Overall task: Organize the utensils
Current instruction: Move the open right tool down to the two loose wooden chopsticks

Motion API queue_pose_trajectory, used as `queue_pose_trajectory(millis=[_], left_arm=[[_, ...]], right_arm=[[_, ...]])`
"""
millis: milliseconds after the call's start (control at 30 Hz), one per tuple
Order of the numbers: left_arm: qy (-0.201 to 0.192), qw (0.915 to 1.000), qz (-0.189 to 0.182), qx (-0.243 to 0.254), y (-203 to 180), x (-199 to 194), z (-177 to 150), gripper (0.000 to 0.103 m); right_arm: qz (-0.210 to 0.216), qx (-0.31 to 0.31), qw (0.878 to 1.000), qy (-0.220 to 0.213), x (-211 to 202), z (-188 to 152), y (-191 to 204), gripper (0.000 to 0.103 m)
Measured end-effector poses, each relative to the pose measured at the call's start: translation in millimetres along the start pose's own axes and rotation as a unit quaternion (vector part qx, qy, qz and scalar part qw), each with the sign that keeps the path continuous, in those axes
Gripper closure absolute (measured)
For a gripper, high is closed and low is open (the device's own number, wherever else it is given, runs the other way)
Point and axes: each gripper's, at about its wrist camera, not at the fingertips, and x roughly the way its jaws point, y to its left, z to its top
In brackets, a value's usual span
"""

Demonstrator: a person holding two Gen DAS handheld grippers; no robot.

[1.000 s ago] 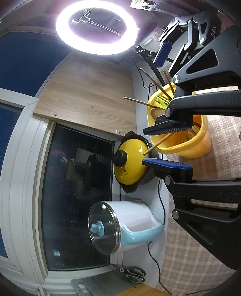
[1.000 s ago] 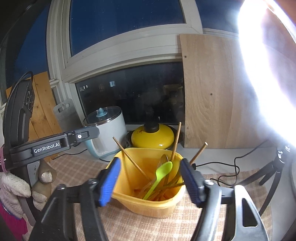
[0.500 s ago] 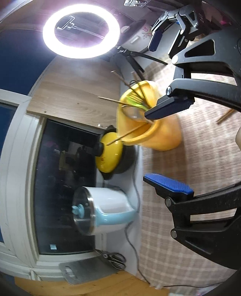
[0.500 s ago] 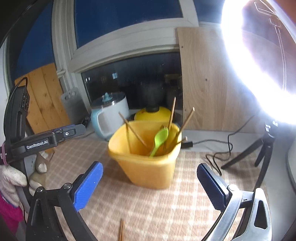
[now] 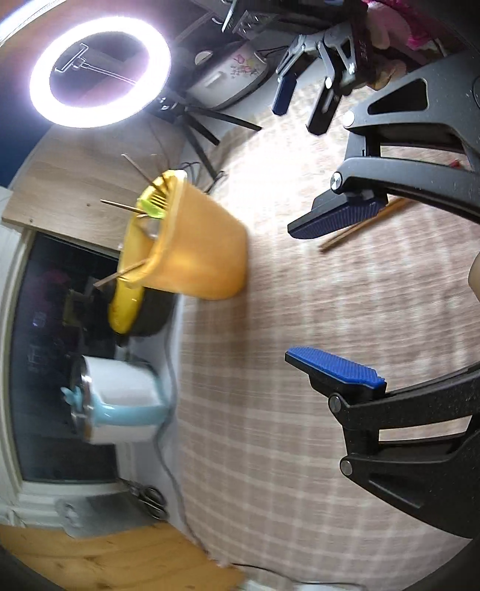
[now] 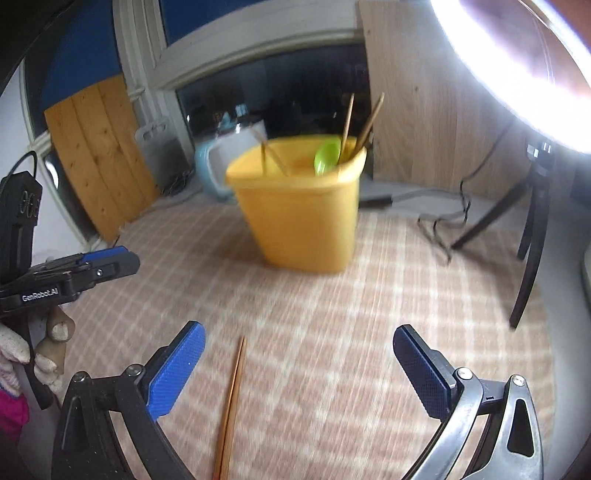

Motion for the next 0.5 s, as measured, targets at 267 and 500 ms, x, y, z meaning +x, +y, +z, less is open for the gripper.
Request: queue_pose_trajectory(millis=[267, 500], left_arm=[[0.033, 0.9976, -0.005, -0.061, -1.0, -6.3, -58.0, 0.041], [0.042, 0.9960, 0.005, -0.079, -3.0, -11.7, -84.7, 0.041]], right_arm=[[0.068, -0.020, 0.991, 0.117, 30.1, -33.7, 13.1, 0.059], [0.088, -0.048, 0.983, 0.154, 43.3, -45.9, 30.7, 0.076]])
